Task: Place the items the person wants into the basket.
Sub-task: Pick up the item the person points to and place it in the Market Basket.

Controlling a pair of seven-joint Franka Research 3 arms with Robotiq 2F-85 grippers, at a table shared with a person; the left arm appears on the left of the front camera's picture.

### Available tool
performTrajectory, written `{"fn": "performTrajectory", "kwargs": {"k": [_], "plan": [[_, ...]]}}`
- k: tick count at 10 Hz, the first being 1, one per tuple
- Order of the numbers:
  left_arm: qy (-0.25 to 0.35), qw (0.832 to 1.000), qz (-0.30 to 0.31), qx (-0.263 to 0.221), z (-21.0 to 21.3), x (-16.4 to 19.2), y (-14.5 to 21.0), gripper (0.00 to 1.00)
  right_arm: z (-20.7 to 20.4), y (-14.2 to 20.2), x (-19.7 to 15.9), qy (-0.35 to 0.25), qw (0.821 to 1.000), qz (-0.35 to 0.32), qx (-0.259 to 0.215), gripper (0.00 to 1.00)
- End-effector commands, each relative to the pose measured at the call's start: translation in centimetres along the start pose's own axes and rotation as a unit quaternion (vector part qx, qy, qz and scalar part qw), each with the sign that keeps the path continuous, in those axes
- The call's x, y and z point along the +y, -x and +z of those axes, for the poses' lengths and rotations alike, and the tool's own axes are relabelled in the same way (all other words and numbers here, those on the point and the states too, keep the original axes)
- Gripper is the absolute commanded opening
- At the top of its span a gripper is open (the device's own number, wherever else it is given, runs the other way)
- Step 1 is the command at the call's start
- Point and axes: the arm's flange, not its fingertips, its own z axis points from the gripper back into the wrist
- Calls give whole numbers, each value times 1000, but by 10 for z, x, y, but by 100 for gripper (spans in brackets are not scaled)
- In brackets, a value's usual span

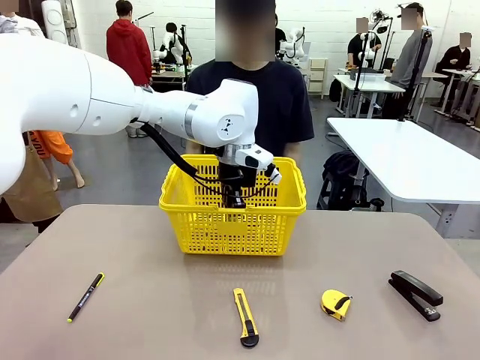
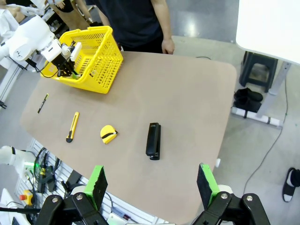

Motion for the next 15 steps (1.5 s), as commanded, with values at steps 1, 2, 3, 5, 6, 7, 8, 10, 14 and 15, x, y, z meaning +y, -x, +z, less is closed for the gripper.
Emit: {"fn": "performTrajectory", "kwargs": {"k": [1, 2, 3, 5, 6, 7, 8, 10, 14, 15], "plan": [[-9, 1000, -12, -8, -6, 4, 1, 11, 0, 1, 0, -5, 1000, 5, -1, 100], [-13, 1000, -14, -14, -5, 5, 1, 11, 0, 1, 0, -5, 1000, 5, -1, 100], [-14, 1000, -15, -16, -6, 5, 2, 11, 0, 1, 0, -5, 1000, 5, -1, 100], [-17, 999, -18, -20, -7, 5, 1, 11, 0, 1, 0, -5, 1000, 5, -1, 100], [-22, 999, -17, -25, -7, 6, 1, 11, 0, 1, 0, -5, 1000, 5, -1, 100], [-25, 999, -16, -29, -6, 6, 1, 11, 0, 1, 0, -5, 1000, 5, -1, 100], [-30, 999, -13, -33, -6, 6, 1, 11, 0, 1, 0, -5, 1000, 5, -1, 100], [-28, 999, -3, -32, -7, 7, 1, 11, 0, 1, 0, -5, 1000, 5, -1, 100], [-16, 998, 57, -31, -9, 14, 0, 11, 0, 1, 0, -5, 1000, 5, -1, 100], [-8, 996, 76, -33, -10, 17, 0, 11, 0, 1, 0, -5, 1000, 5, -1, 100]]}}
